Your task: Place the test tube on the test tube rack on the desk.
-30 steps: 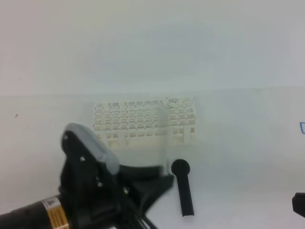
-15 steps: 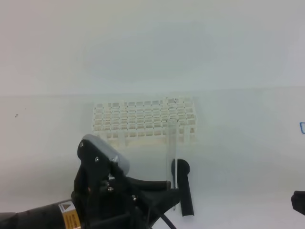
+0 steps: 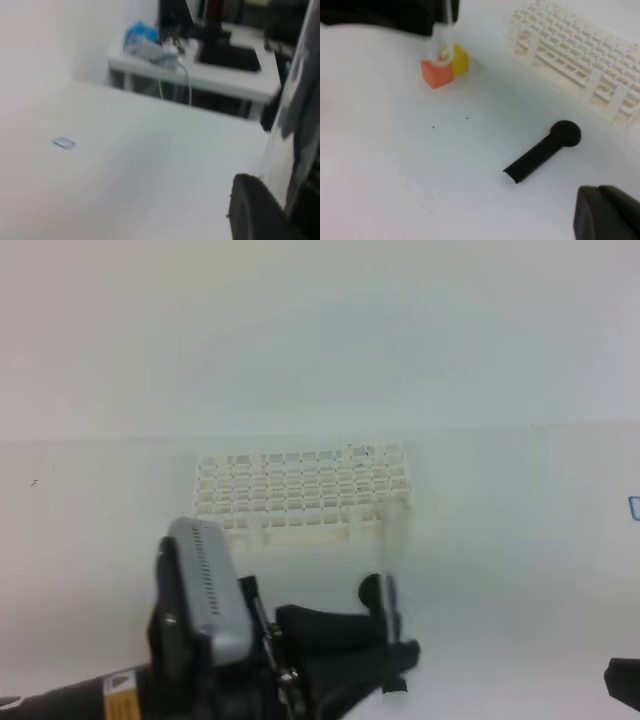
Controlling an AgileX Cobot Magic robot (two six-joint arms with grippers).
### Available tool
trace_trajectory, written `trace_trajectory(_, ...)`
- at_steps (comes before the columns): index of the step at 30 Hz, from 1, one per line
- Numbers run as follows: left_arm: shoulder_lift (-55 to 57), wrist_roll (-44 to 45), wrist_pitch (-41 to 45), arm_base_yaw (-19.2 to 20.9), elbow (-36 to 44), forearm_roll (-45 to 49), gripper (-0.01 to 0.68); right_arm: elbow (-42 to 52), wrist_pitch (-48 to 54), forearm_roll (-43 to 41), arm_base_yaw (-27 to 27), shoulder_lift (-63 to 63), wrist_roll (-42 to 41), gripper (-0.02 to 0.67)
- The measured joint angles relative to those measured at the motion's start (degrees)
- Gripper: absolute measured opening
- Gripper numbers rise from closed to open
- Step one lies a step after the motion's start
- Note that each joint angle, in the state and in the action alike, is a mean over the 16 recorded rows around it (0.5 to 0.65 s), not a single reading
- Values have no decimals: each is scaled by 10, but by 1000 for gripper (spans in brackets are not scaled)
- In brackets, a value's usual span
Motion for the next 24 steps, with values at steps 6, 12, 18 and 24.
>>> trace_trajectory(6, 47, 59, -100, 38, 48, -48, 87, 18, -8, 101, 0, 0, -104, -1)
trace_trajectory(12, 110, 94, -154, 67, 80, -39, 94, 34, -7, 273, 0, 10, -264, -1)
trace_trajectory(18, 152, 104, -165, 70, 74, 35, 81, 42, 18, 437, 0, 47, -412, 23)
trace_trajectory(24, 169, 108, -172, 71, 59, 77, 67, 39, 60, 526, 0, 109, -492, 142)
